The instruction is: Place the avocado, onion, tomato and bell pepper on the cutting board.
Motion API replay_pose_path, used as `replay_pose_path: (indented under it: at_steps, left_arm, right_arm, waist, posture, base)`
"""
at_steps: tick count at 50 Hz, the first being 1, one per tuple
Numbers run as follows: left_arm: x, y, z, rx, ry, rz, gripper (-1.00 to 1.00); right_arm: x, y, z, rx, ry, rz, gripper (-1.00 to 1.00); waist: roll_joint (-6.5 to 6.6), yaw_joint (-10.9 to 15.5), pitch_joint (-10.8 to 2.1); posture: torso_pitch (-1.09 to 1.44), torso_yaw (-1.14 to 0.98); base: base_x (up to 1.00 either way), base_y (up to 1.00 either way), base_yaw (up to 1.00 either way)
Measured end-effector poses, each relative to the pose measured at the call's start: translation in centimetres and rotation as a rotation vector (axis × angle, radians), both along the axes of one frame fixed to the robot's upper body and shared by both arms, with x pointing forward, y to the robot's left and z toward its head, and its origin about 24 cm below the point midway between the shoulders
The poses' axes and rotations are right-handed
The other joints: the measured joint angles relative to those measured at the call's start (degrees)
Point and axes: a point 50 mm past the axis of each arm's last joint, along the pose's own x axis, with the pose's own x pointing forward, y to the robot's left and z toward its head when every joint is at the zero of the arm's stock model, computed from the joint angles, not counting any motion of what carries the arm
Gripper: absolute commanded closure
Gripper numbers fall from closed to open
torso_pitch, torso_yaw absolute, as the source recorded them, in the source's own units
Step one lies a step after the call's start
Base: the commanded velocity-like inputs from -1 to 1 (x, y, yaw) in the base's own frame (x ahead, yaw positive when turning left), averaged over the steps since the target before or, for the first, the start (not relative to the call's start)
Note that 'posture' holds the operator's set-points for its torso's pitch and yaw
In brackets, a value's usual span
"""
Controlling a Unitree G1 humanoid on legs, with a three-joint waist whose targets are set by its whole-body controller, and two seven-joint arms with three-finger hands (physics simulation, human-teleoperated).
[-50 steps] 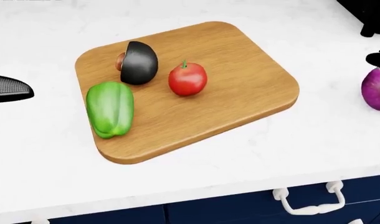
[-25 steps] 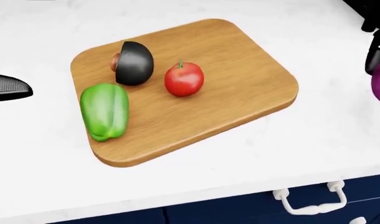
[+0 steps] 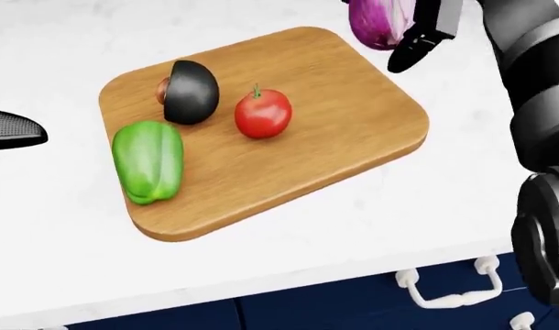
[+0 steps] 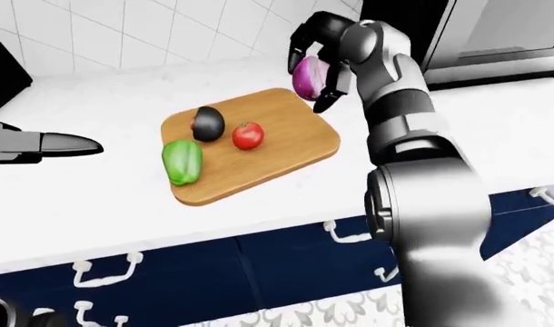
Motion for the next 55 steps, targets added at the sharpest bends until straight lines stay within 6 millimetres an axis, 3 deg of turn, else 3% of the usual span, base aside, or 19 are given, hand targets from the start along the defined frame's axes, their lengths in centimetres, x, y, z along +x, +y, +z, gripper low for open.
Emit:
replay_pose_path:
  at_steps: [5,9,35,37,38,39,40,49,55]
  left_arm:
    - [0.1,0.1,-0.3,0.0,0.008,0.005,-1.0]
    - [0.2,0.3,-0.4,-0.004,0.014,0.01,-1.0]
    - [0.2,0.2,-0.4,0.0,0.005,0.006,-1.0]
    - [0.2,0.2,-0.4,0.001,0.009,0.005,-1.0]
    - [0.2,0.2,-0.5,0.001,0.01,0.006,-1.0]
    - [0.2,0.2,-0.5,0.0,0.01,0.007,-1.0]
    - [0.2,0.2,-0.5,-0.001,0.011,0.007,-1.0]
    - [0.3,0.2,-0.8,0.001,0.015,0.008,-1.0]
    - [0.2,0.2,-0.7,0.002,0.011,0.008,-1.0]
  right_arm:
    - [0.4,2.6,-1.9,0.022,0.043,0.063,1.0]
    - [0.4,3.5,-2.6,0.033,0.072,0.089,1.0]
    - [0.5,3.9,-4.6,0.017,0.143,0.099,1.0]
    - [0.5,3.9,-4.7,0.016,0.146,0.096,0.35]
    - [0.5,3.9,-4.7,0.014,0.149,0.094,0.12]
    - [0.5,3.9,-4.8,0.013,0.151,0.092,-0.91]
    - [0.5,3.9,-4.9,0.012,0.151,0.09,-1.0]
    - [0.5,3.9,-4.4,0.016,0.135,0.093,-1.0]
    - [0.3,3.5,-1.6,0.026,0.085,0.089,-1.0]
  waist:
    - [-0.06,0.3,0.11]
    - [-0.09,0.4,0.12]
    - [0.19,0.1,-0.23]
    - [0.16,0.1,-0.24]
    - [0.16,0.1,-0.26]
    - [0.15,0.1,-0.28]
    - [0.14,0.1,-0.31]
    - [0.09,0.1,-0.35]
    - [0.16,0.2,-0.08]
  posture:
    - [0.0,0.0]
    - [0.0,0.0]
    - [0.0,0.0]
    - [0.0,0.0]
    - [0.0,0.0]
    - [0.0,0.0]
    - [0.0,0.0]
    - [0.0,0.0]
    - [0.0,0.0]
  base:
    - [0.0,0.0,0.0]
    - [0.0,0.0,0.0]
    - [0.0,0.0,0.0]
    - [0.0,0.0,0.0]
    - [0.0,0.0,0.0]
    - [0.0,0.0,0.0]
    - [0.0,0.0,0.0]
    - [0.0,0.0,0.0]
    - [0.0,0.0,0.0]
